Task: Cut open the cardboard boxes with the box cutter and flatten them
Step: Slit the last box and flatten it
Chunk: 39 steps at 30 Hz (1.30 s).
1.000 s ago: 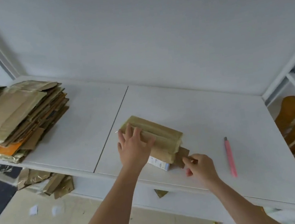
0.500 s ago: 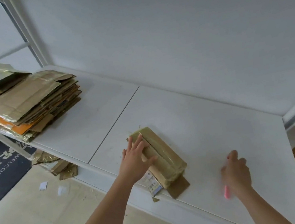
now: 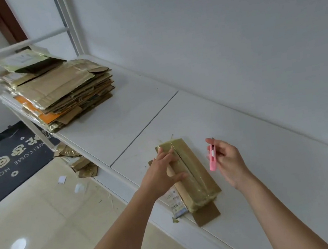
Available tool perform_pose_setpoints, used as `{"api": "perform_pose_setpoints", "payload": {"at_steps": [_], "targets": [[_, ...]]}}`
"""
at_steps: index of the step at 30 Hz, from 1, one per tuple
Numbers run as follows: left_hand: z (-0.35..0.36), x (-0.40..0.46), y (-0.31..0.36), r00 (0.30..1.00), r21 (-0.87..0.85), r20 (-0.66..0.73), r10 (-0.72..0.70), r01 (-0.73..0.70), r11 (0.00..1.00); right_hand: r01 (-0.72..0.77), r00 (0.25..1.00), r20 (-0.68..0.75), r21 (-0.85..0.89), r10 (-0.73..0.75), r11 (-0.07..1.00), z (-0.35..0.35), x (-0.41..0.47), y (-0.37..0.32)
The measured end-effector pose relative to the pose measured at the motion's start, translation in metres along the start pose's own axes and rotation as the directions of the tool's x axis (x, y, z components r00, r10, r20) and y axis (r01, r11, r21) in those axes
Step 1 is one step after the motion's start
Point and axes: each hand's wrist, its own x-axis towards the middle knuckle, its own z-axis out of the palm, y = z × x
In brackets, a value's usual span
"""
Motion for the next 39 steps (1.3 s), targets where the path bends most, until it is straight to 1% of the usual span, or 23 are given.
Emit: {"api": "perform_pose_setpoints", "payload": {"at_steps": [2, 4, 6, 8, 11, 16, 21, 27, 32, 35, 39], "targets": [[-0.001, -0.001, 0.0, 1.0, -0.024, 0.002, 0.007, -0.007, 1.0, 0.049, 0.998, 0.048, -0.02, -0.048, 0.999, 0.019, 0.006, -0.001], [-0.001, -0.001, 0.0, 1.0, -0.029, 0.006, 0.007, -0.006, 1.0, 0.126, 0.989, 0.087, -0.091, -0.118, 0.988, 0.035, 0.014, -0.002], [-0.002, -0.001, 0.0, 1.0, -0.036, 0.006, -0.001, 0.002, 0.999, 0.212, 0.975, 0.106, -0.194, -0.194, 0.958, 0.049, 0.023, -0.001], [-0.001, 0.001, 0.002, 1.0, -0.039, 0.005, -0.004, 0.004, 0.999, 0.27, 0.963, 0.093, -0.239, -0.255, 0.933, 0.055, 0.031, -0.001], [-0.001, 0.001, 0.002, 1.0, -0.056, 0.008, -0.008, 0.009, 0.998, 0.288, 0.958, 0.066, -0.243, -0.28, 0.926, 0.056, 0.037, 0.009], [-0.004, 0.0, -0.001, 0.999, -0.09, 0.026, -0.044, 0.047, 0.995, 0.335, 0.942, 0.122, -0.371, -0.312, 0.866, 0.06, 0.041, 0.022], [-0.006, 0.0, 0.0, 0.995, -0.068, 0.047, -0.092, 0.095, 0.993, 0.391, 0.92, 0.166, -0.426, -0.355, 0.816, 0.061, 0.041, 0.024], [-0.004, 0.0, -0.001, 0.999, -0.055, 0.016, -0.042, 0.043, 0.998, 0.456, 0.889, 0.268, -0.457, -0.37, 0.764, 0.06, 0.043, 0.023], [-0.002, 0.0, -0.003, 0.999, -0.034, 0.012, -0.038, 0.038, 0.999, 0.454, 0.888, 0.307, -0.473, -0.342, 0.755, 0.054, 0.038, 0.02], [-0.002, 0.001, -0.004, 0.999, -0.032, 0.001, -0.037, 0.037, 0.999, 0.425, 0.901, 0.315, -0.495, -0.3, 0.757, 0.047, 0.031, 0.019], [-0.001, -0.001, -0.006, 0.999, -0.057, -0.017, -0.034, 0.033, 0.998, 0.421, 0.896, 0.377, -0.551, -0.236, 0.72, 0.035, 0.009, 0.021]]}}
